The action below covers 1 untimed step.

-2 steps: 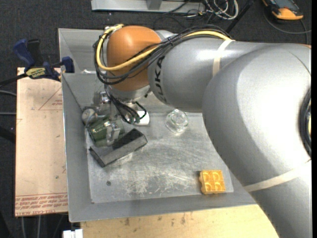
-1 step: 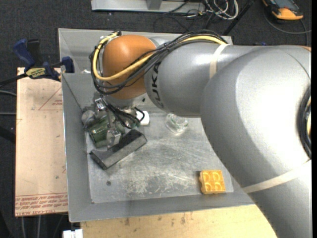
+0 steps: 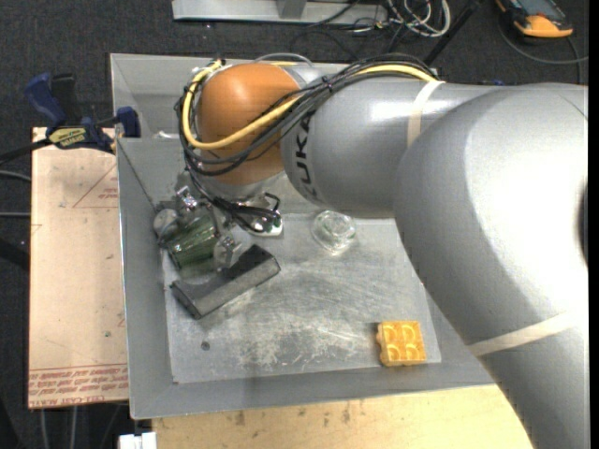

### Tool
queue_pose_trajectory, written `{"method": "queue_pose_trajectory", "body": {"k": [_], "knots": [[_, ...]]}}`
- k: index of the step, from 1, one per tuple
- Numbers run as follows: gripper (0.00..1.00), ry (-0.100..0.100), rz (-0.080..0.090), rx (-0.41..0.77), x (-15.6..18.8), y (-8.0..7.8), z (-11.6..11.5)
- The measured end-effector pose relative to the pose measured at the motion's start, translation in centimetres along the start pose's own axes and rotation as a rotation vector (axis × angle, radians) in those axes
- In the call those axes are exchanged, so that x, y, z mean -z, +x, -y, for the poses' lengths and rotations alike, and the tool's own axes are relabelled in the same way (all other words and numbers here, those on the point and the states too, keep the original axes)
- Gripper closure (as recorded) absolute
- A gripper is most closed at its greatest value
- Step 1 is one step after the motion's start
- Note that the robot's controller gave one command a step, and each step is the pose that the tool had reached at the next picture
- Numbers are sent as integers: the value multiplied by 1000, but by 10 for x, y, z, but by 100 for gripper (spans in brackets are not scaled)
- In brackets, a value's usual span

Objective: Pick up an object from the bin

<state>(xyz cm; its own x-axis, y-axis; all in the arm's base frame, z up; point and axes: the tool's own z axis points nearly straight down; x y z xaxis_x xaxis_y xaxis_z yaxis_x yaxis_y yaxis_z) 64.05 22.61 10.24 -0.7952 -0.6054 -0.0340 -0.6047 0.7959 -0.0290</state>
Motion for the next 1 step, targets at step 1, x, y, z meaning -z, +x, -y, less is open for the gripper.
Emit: {"method": "queue_pose_trajectory", "body": {"k": [1], "knots": [[0, 0, 0, 2, 0, 0, 0]]}}
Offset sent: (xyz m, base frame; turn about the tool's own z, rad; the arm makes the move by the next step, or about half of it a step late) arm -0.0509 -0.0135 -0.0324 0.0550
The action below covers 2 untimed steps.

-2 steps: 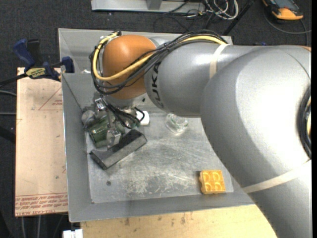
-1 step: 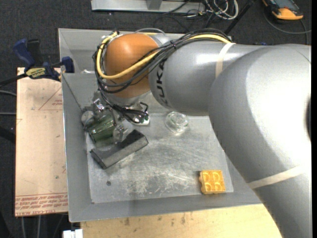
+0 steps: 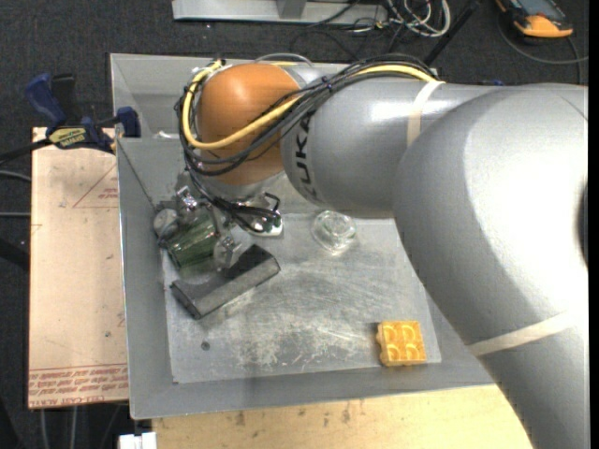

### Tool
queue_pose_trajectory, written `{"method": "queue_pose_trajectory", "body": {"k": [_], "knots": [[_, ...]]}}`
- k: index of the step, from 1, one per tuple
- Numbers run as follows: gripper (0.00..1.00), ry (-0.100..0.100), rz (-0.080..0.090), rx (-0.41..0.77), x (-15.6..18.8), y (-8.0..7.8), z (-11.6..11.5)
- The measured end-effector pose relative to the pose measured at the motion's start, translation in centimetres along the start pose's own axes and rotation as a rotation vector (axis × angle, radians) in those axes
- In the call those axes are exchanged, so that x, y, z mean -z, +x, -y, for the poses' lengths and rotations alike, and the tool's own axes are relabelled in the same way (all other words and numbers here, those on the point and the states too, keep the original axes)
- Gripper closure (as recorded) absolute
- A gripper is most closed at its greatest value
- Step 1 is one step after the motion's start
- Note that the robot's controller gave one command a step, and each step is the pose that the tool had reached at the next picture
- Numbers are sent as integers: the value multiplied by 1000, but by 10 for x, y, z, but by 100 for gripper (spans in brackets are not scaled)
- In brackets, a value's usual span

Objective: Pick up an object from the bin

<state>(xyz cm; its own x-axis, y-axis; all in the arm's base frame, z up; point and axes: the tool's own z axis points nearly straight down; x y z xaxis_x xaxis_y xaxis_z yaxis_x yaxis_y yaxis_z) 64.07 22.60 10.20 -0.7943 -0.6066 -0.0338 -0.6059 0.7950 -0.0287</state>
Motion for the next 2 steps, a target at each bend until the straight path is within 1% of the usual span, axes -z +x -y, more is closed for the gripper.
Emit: {"method": "queue_pose_trajectory", "body": {"k": [1, 2], "knots": [[0, -1, -5, -29, -2, 15, -6], [100, -24, -21, -225, -10, 9, 3]]}}
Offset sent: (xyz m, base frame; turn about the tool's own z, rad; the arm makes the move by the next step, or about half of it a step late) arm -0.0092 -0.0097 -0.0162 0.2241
